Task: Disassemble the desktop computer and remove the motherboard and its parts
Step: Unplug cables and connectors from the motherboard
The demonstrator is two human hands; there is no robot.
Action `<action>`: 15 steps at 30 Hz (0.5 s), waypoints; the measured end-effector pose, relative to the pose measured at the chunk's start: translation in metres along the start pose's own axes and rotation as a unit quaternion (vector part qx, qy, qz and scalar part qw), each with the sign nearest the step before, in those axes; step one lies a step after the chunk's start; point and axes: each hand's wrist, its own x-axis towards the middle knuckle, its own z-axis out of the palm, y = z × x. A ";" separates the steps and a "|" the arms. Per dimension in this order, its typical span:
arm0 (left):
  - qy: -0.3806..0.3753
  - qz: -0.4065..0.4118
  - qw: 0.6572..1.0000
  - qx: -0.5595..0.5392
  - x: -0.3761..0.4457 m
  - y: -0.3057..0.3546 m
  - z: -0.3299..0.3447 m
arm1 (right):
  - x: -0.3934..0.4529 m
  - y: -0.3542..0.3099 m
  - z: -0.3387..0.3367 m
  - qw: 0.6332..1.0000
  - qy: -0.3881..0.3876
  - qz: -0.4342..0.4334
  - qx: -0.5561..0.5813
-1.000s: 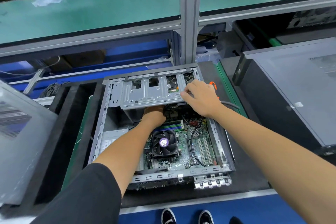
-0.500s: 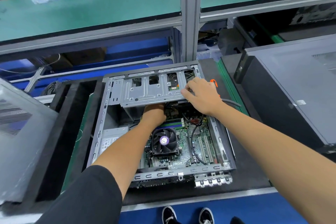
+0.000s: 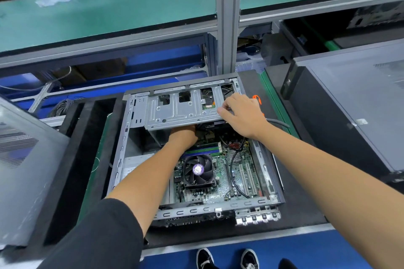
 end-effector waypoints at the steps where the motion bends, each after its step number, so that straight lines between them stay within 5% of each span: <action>1: -0.019 0.001 1.000 0.000 0.001 -0.001 0.000 | 0.000 0.000 0.000 1.000 -0.004 0.000 -0.002; 15: -0.025 0.027 0.999 0.027 -0.021 -0.006 -0.011 | -0.002 -0.004 -0.002 1.000 -0.005 -0.002 -0.004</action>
